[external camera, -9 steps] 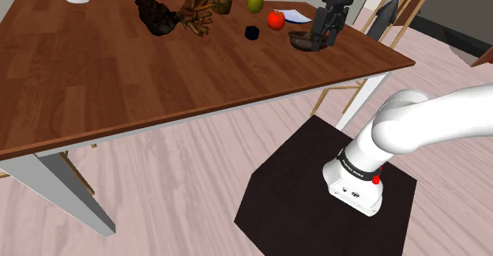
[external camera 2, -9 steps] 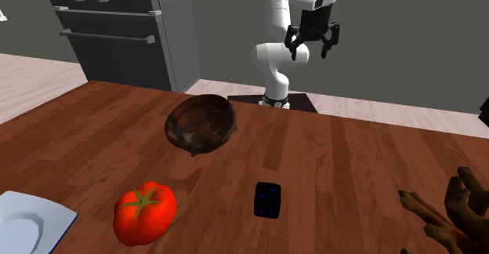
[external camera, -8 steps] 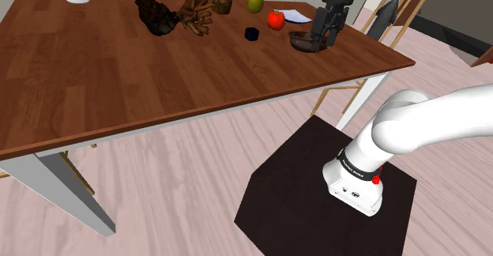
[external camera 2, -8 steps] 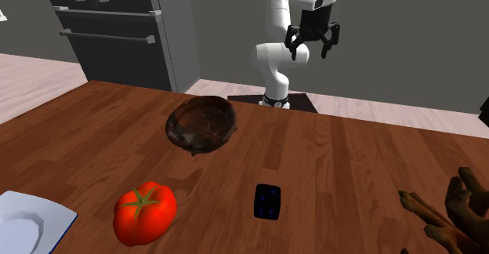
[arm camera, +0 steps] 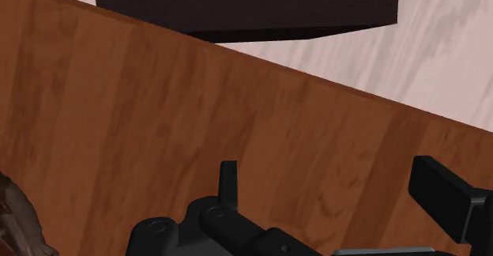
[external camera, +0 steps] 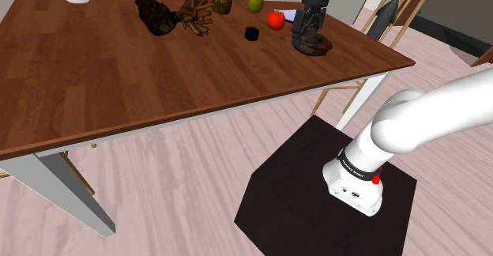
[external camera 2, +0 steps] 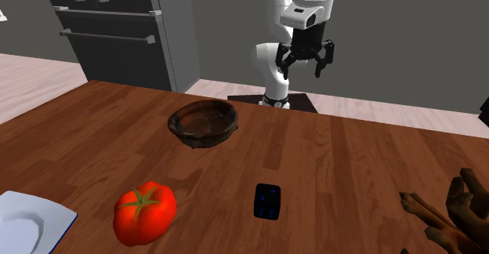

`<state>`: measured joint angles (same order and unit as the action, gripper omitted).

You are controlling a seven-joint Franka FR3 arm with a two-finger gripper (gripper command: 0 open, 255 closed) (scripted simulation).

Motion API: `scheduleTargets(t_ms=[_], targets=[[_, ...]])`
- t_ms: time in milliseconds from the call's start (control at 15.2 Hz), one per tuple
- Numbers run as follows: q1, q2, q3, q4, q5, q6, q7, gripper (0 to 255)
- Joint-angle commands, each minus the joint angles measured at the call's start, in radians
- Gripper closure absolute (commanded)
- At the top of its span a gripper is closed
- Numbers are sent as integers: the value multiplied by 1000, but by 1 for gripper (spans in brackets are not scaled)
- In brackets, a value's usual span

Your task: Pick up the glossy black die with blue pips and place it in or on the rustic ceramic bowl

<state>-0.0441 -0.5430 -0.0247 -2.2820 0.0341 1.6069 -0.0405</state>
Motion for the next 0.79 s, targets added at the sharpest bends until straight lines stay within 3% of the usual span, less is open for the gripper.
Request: scheduleTargets(t_ms=[0,726], targets=[[-5,69,-13,36,-10,44,-22,0],[-30,439,-78,292,-23,213,-142,0]])
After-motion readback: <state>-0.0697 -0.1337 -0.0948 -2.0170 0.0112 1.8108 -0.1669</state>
